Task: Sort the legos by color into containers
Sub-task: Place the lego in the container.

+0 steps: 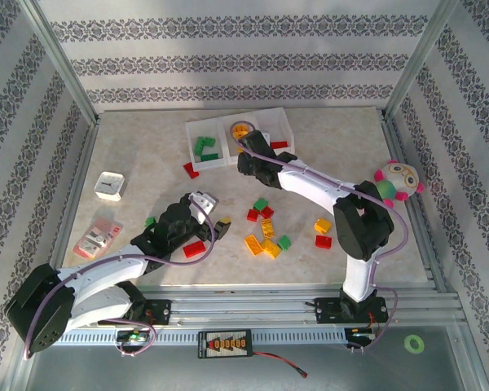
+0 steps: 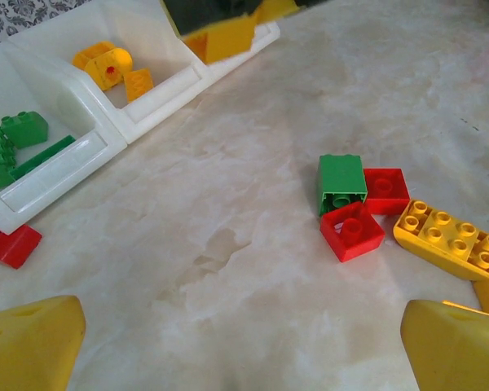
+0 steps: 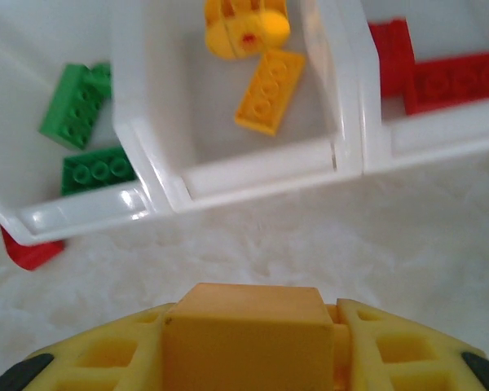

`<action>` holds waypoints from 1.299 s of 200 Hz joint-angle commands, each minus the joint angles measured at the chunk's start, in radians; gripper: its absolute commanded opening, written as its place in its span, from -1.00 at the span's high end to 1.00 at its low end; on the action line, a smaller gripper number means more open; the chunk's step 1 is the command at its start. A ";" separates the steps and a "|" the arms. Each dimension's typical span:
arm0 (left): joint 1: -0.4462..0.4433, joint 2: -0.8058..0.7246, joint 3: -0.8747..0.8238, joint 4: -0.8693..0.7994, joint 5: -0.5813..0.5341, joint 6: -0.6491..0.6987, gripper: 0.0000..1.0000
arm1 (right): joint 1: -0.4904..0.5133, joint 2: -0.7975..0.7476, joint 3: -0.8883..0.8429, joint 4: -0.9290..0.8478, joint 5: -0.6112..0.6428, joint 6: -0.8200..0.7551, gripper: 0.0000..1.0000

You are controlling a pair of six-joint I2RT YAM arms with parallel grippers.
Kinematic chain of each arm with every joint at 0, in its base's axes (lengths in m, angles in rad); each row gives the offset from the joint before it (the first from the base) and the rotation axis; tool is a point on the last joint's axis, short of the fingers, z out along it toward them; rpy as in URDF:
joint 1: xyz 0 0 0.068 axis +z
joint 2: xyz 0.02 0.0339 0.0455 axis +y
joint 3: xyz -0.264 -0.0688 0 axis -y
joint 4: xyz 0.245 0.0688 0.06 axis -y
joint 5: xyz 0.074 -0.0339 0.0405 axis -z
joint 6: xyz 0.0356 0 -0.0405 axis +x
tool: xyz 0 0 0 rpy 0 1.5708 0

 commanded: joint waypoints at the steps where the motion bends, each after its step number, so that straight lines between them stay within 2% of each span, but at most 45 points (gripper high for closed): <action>1: -0.015 0.008 0.000 0.063 0.006 -0.014 -0.99 | 0.000 0.024 0.077 0.054 0.039 -0.077 0.39; 37: -0.015 0.027 0.001 0.072 -0.013 -0.022 -0.99 | -0.036 0.150 0.243 0.087 0.008 -0.082 0.41; 93: -0.013 0.042 -0.005 0.096 -0.031 -0.061 -0.99 | -0.105 0.371 0.489 0.061 -0.063 -0.003 0.43; 144: -0.013 0.056 -0.002 0.108 -0.020 -0.075 -0.99 | -0.129 0.506 0.624 0.021 -0.086 0.004 0.36; 169: -0.013 0.047 0.000 0.091 -0.029 -0.075 -0.99 | -0.131 0.521 0.647 0.009 -0.094 -0.013 0.21; 201: -0.013 0.012 -0.001 0.056 -0.054 -0.085 -0.99 | -0.132 0.469 0.641 -0.011 -0.109 -0.045 -0.29; 225: -0.013 -0.025 -0.002 0.023 -0.089 -0.117 -0.99 | -0.127 0.391 0.586 -0.006 -0.112 -0.082 -0.46; 238: -0.013 -0.046 0.011 -0.026 -0.135 -0.157 -0.99 | -0.119 0.331 0.531 0.013 -0.114 -0.109 -0.51; 260: -0.008 -0.075 0.072 -0.208 -0.293 -0.315 -0.98 | -0.102 0.212 0.378 0.090 -0.138 -0.161 -0.59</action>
